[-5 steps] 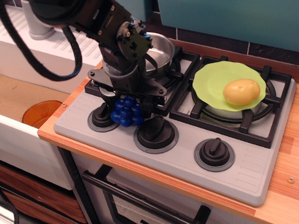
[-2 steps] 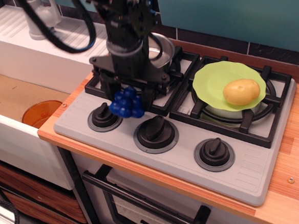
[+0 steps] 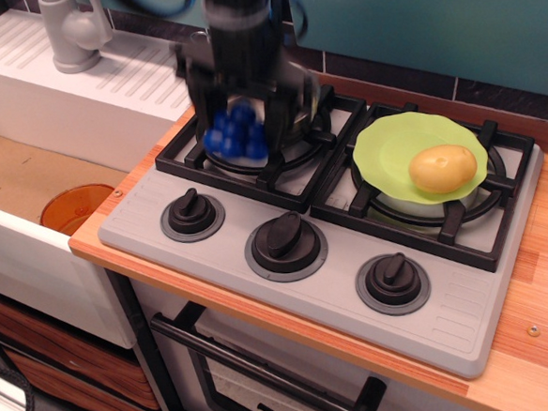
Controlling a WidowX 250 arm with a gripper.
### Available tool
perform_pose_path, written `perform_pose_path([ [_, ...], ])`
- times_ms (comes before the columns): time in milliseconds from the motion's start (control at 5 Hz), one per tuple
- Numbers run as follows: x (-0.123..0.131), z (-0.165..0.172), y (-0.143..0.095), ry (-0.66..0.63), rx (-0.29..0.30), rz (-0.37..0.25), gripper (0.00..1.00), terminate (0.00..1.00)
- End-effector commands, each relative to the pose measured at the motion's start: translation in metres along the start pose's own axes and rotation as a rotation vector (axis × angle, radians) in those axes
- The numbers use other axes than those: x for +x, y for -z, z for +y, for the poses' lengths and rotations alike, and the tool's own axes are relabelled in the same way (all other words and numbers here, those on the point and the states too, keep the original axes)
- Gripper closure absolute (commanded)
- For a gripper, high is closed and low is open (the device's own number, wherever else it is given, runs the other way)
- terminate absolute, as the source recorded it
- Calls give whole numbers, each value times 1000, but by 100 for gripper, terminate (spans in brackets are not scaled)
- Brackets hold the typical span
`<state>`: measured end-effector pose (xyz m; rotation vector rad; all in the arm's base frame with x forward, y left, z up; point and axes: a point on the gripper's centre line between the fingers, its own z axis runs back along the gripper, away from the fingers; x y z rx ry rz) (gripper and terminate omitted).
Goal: Put potato on plate and blueberry in pot or pan on stove
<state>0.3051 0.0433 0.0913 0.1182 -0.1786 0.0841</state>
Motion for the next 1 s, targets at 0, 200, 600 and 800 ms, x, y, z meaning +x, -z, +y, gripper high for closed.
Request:
perform_pose_path([
  [0, 52, 16, -21, 36, -12, -13, 100, 0],
  [200, 69, 18, -13, 48, -27, -19, 100, 0],
  [600, 74, 14, 6, 67, -53, -24, 0, 0],
  [800, 68, 10, 4, 62, -44, -25, 0, 100],
])
